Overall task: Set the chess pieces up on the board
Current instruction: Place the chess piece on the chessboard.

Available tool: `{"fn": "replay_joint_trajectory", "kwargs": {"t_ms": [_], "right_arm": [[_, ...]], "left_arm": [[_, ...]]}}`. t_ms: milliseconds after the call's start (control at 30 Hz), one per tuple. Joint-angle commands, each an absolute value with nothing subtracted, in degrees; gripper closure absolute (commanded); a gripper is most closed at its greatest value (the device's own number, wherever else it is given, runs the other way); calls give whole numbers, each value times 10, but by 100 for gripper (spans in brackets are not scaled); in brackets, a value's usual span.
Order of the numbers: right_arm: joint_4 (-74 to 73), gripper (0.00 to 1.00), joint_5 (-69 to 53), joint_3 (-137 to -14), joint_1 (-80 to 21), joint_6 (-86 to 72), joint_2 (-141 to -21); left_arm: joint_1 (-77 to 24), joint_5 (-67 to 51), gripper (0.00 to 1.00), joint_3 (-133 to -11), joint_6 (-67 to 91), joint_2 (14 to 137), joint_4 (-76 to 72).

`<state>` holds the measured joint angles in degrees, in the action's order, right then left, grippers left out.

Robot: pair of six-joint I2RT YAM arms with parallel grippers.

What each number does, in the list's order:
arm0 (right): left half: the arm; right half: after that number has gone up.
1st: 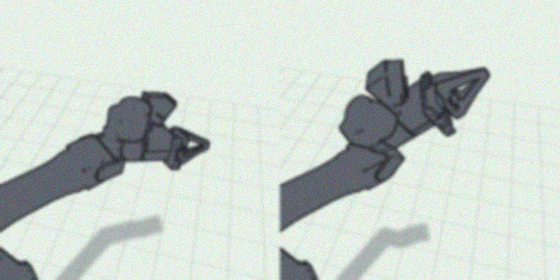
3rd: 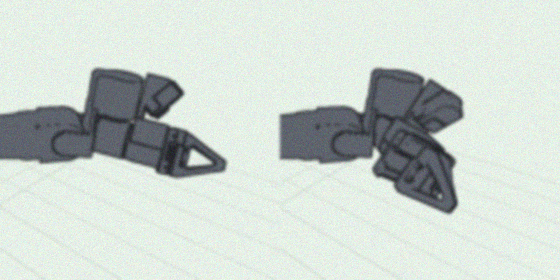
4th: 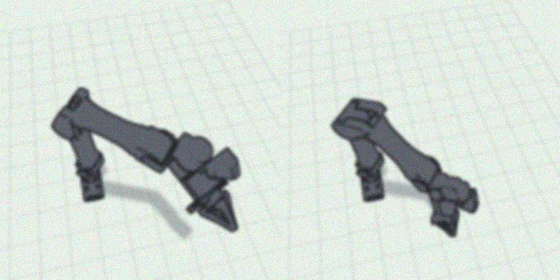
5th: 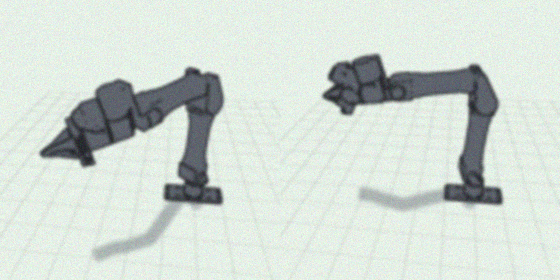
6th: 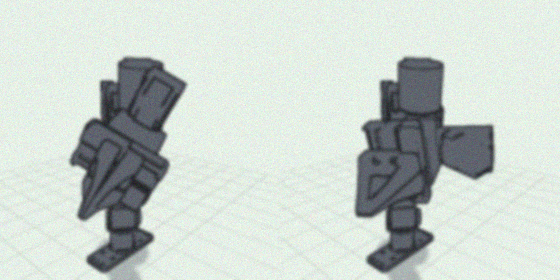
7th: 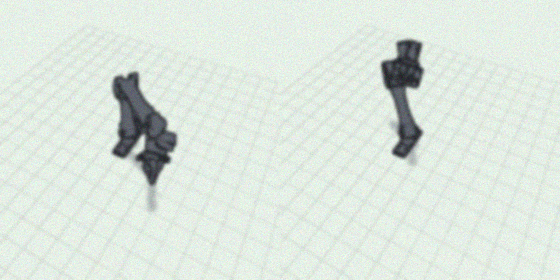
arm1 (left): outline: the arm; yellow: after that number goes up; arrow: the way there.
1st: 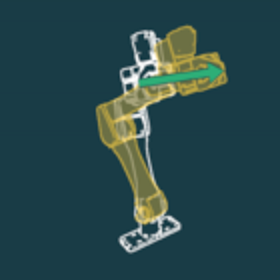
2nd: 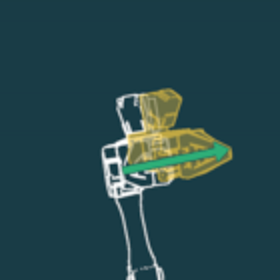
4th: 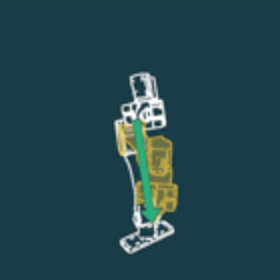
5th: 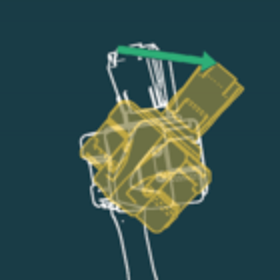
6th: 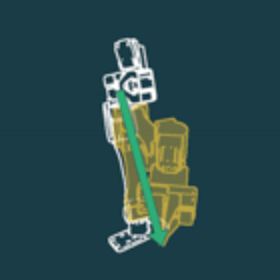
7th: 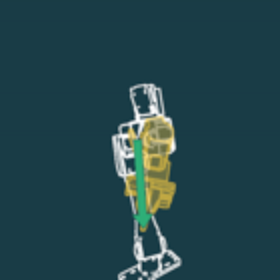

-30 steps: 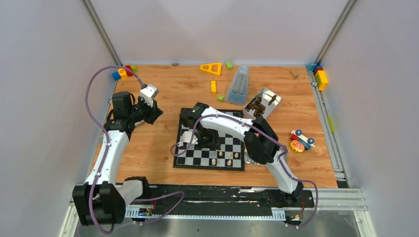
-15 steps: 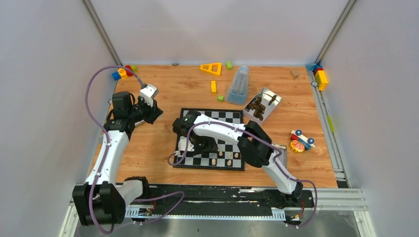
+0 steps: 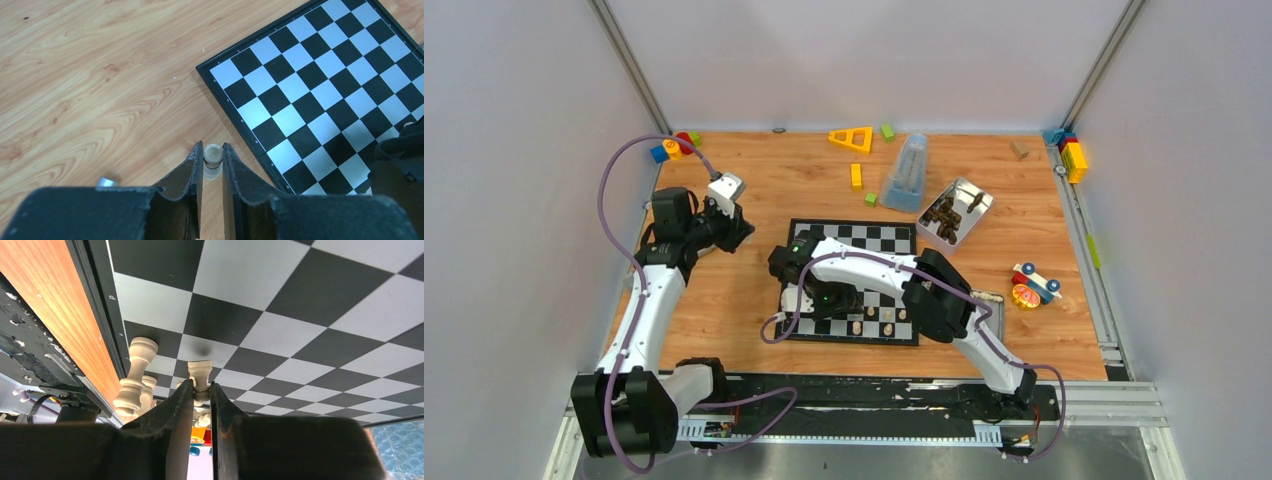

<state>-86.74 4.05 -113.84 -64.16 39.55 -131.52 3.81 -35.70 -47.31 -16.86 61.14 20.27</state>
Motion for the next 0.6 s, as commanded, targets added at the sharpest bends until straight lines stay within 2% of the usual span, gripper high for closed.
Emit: {"fn": "replay_joint_trajectory", "kwargs": {"t_ms": [0,333,567], "right_arm": [[-877,82,51,-1154,-649,395,-1328],[-871,78,55,-1152,-651,389,-1328],[-870,69,57,-1157,-652,388,-1325]], "left_arm": [[43,-367,100,-470,-170,597,181],[43,-369,100,-469,-170,599,181],[44,-369,100,-468,-172,601,182]]}}
